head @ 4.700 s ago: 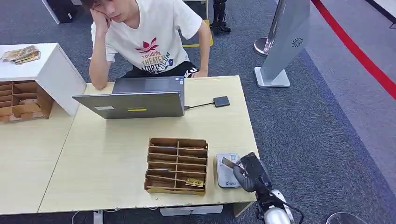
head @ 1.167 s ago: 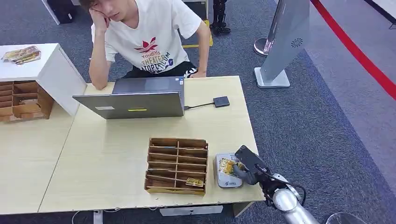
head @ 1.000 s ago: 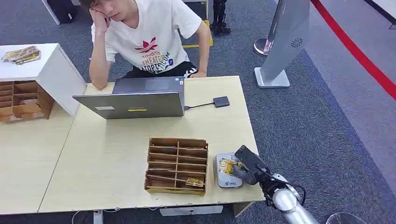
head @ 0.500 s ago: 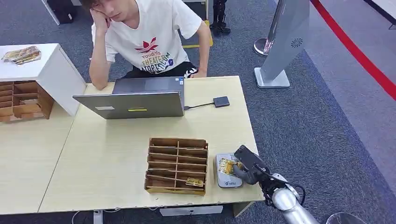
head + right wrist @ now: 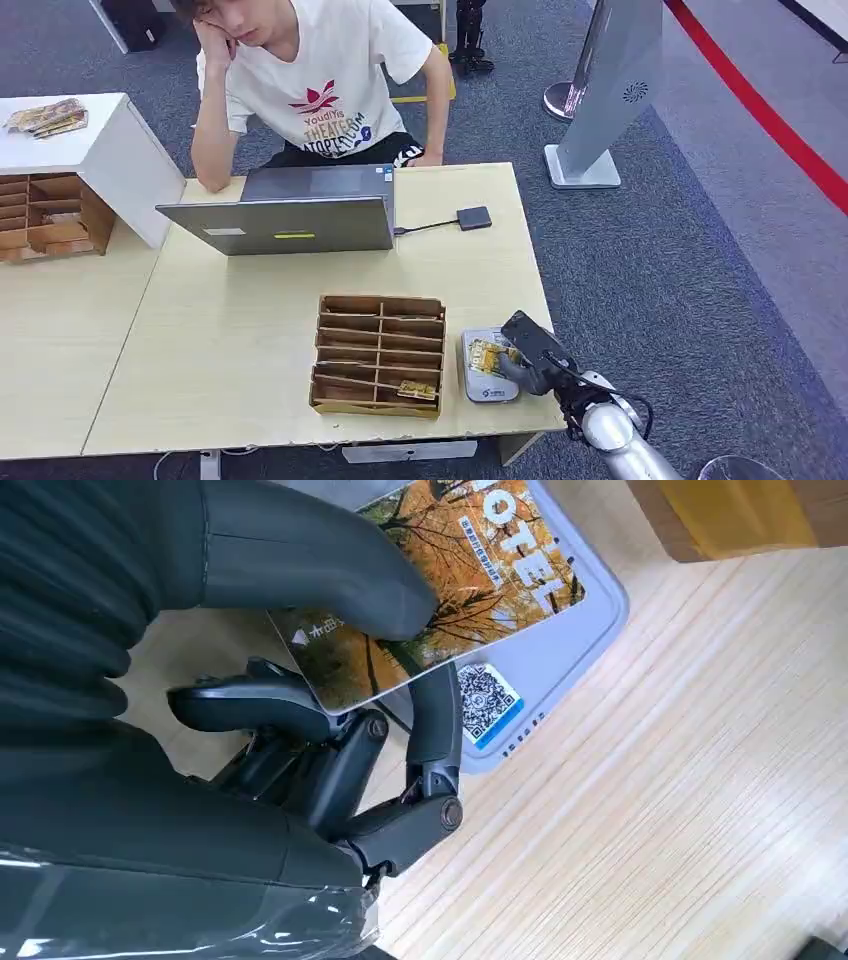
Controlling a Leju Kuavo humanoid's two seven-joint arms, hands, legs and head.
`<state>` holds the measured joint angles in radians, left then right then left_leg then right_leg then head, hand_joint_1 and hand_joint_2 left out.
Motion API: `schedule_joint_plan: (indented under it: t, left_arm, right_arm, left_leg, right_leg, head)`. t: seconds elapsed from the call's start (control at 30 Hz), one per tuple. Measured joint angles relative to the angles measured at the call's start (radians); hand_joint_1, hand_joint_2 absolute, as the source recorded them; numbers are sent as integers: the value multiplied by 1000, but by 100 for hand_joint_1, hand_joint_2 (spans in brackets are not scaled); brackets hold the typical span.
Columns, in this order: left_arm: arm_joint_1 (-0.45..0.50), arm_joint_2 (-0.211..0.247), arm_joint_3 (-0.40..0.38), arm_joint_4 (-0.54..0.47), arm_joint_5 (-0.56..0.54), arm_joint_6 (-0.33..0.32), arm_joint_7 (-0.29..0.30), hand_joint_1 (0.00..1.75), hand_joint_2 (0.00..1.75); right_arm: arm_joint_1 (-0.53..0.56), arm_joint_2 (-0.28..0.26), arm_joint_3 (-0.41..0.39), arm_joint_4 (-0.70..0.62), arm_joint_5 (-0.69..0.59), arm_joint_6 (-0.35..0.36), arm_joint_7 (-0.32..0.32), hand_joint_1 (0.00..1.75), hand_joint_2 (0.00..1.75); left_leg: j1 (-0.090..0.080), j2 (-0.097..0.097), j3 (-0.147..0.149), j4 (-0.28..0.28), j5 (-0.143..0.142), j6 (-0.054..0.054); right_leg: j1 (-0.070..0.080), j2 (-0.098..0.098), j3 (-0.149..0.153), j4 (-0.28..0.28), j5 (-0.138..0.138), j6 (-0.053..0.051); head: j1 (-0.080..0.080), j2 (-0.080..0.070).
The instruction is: Pass the card to the sensor for recognition and then transmit it.
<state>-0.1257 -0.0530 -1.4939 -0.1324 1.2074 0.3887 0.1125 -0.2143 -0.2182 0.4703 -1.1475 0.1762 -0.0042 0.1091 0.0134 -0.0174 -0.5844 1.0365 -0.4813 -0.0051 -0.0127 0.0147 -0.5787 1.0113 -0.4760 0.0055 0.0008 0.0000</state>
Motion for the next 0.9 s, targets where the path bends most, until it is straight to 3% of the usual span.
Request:
schedule_joint_plan:
  t: [0.9]
  left_arm:
    - [0, 0, 0, 0, 0, -1, 0, 0, 0]
  right_arm:
    - [0, 1, 0, 1, 0, -1, 0, 175, 175]
  left_leg:
    - [0, 0, 0, 0, 0, 0]
  right_leg:
    - [0, 0, 0, 0, 0, 0]
  head:
    - [0, 0]
